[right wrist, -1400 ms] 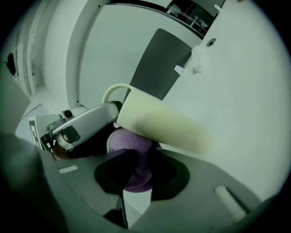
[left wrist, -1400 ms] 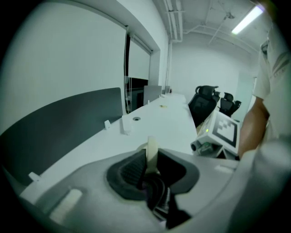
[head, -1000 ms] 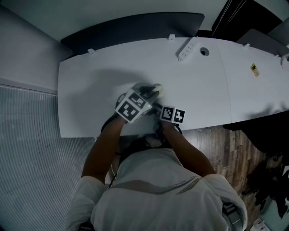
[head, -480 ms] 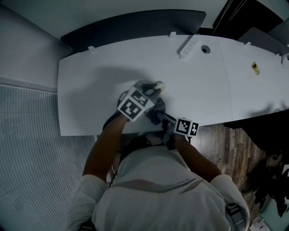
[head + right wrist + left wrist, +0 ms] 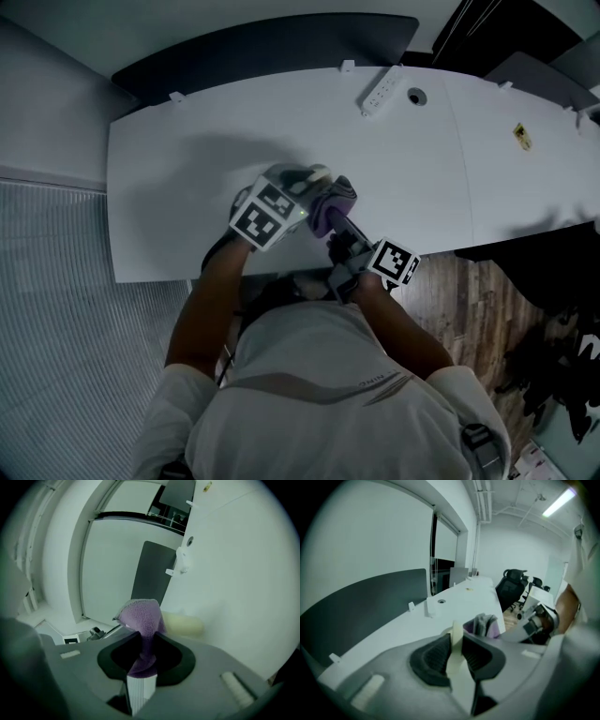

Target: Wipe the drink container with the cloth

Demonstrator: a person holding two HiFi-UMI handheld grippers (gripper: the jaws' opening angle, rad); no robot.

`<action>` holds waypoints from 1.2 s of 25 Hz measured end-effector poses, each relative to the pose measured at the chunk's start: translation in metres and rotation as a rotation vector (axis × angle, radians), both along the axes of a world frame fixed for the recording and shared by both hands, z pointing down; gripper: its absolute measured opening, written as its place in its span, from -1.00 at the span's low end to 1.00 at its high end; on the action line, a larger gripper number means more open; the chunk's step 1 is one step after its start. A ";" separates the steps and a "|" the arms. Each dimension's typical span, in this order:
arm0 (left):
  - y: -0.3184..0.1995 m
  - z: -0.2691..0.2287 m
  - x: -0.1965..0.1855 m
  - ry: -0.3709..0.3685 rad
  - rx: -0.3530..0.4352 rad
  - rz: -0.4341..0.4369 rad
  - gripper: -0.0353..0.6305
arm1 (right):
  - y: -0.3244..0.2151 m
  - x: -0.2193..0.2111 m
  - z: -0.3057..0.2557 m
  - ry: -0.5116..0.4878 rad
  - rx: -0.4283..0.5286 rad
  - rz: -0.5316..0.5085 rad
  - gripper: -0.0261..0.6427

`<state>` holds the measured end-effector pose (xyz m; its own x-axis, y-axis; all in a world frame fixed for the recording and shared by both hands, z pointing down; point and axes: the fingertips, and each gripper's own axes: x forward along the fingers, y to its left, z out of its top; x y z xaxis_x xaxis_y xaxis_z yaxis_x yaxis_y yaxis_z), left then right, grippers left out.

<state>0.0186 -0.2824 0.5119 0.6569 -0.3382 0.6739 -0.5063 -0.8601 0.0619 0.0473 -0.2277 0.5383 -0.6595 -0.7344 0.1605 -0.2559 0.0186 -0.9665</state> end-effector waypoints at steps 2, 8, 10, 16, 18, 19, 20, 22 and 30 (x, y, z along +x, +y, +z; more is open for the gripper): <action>-0.001 0.001 0.000 -0.002 -0.001 -0.003 -0.66 | -0.006 -0.004 0.007 -0.002 -0.010 -0.006 -0.66; 0.003 0.001 0.002 -0.009 0.000 -0.017 -0.66 | -0.016 -0.004 0.036 0.018 -0.076 -0.001 -0.66; 0.002 0.000 0.002 -0.008 -0.001 -0.018 -0.67 | -0.020 -0.004 0.045 0.050 -0.082 -0.018 -0.65; 0.002 0.001 0.000 -0.010 -0.008 -0.010 -0.66 | -0.024 -0.004 0.097 0.235 -0.169 -0.049 -0.65; 0.002 0.001 0.000 -0.013 -0.012 -0.008 -0.66 | -0.026 -0.002 0.111 0.296 -0.180 -0.062 -0.65; 0.002 0.001 0.001 -0.013 -0.013 -0.008 -0.66 | -0.026 -0.002 0.116 0.317 -0.183 -0.067 -0.65; 0.002 0.000 0.001 -0.013 -0.013 -0.009 -0.66 | -0.026 -0.002 0.121 0.330 -0.186 -0.071 -0.65; 0.002 0.000 0.000 -0.009 -0.013 -0.013 -0.66 | -0.027 -0.001 0.126 0.338 -0.189 -0.074 -0.65; 0.002 0.001 0.000 0.003 -0.022 -0.020 -0.65 | -0.027 0.010 0.109 0.320 -0.170 -0.123 -0.65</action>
